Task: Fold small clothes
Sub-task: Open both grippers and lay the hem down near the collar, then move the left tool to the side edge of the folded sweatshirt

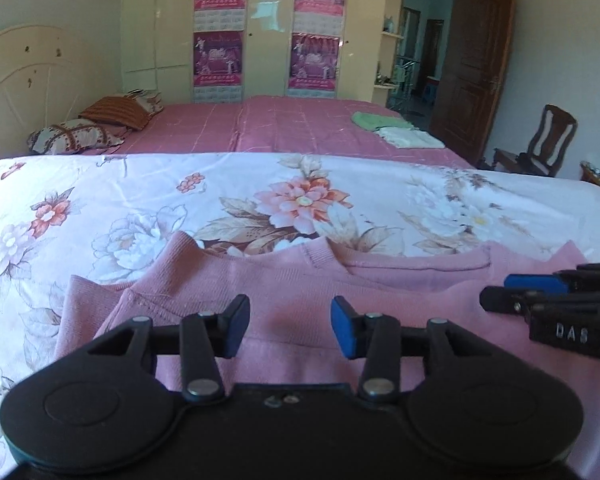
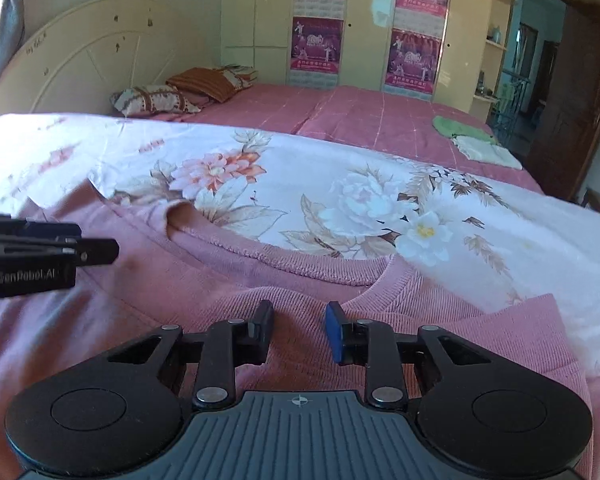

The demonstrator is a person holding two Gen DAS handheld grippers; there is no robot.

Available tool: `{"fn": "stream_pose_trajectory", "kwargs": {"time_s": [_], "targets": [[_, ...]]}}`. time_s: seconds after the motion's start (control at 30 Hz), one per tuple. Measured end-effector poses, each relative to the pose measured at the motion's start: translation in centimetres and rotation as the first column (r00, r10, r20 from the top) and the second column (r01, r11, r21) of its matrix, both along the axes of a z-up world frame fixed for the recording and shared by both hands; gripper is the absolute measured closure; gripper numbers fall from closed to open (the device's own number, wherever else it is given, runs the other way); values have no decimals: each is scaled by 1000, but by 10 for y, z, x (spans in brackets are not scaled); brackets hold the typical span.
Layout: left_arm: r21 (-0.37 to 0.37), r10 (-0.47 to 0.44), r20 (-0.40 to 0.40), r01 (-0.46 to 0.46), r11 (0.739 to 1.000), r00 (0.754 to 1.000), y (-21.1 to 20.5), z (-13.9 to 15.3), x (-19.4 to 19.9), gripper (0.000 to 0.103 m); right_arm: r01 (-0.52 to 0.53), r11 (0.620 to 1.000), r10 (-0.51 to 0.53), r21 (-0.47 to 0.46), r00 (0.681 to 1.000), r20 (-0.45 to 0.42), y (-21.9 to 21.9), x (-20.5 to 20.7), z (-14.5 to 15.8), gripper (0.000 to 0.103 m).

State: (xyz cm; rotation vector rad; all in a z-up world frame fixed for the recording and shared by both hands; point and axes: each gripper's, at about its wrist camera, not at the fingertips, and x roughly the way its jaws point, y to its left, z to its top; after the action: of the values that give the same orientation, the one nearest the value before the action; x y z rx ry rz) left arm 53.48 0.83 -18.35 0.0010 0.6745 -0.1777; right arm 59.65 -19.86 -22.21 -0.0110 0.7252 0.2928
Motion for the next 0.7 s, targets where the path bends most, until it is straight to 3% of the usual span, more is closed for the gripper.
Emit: {"fn": "stream_pose_trajectory", "kwargs": {"time_s": [0.13, 0.23, 0.33, 0.4, 0.47, 0.6, 0.7], "targets": [[-11, -125, 24, 125, 992, 992, -11, 12, -32, 58, -23, 1000, 23, -5, 999, 34, -8, -34, 16, 74], [16, -178, -15, 178, 984, 984, -29, 0, -36, 58, -47, 998, 48, -44, 999, 22, 1, -50, 8, 74], [31, -139, -57, 141, 990, 989, -34, -21, -26, 54, -14, 997, 14, -78, 1000, 0, -1, -51, -8, 74], [15, -97, -52, 98, 995, 994, -28, -25, -20, 43, 22, 993, -22, -113, 1000, 3, -10, -50, -17, 74], [-1, -77, -51, 77, 997, 996, -24, -26, -15, 42, 35, 998, -36, -44, 999, -8, -26, -50, -20, 74], [-51, -10, -71, 7, 999, 997, -10, -21, -14, 47, 63, 998, -64, -26, 998, -17, -31, -58, -11, 74], [-11, -14, -46, 13, 1000, 999, -6, -10, -31, 50, 77, 997, -77, -4, 997, 8, -36, -72, 4, 74]]}}
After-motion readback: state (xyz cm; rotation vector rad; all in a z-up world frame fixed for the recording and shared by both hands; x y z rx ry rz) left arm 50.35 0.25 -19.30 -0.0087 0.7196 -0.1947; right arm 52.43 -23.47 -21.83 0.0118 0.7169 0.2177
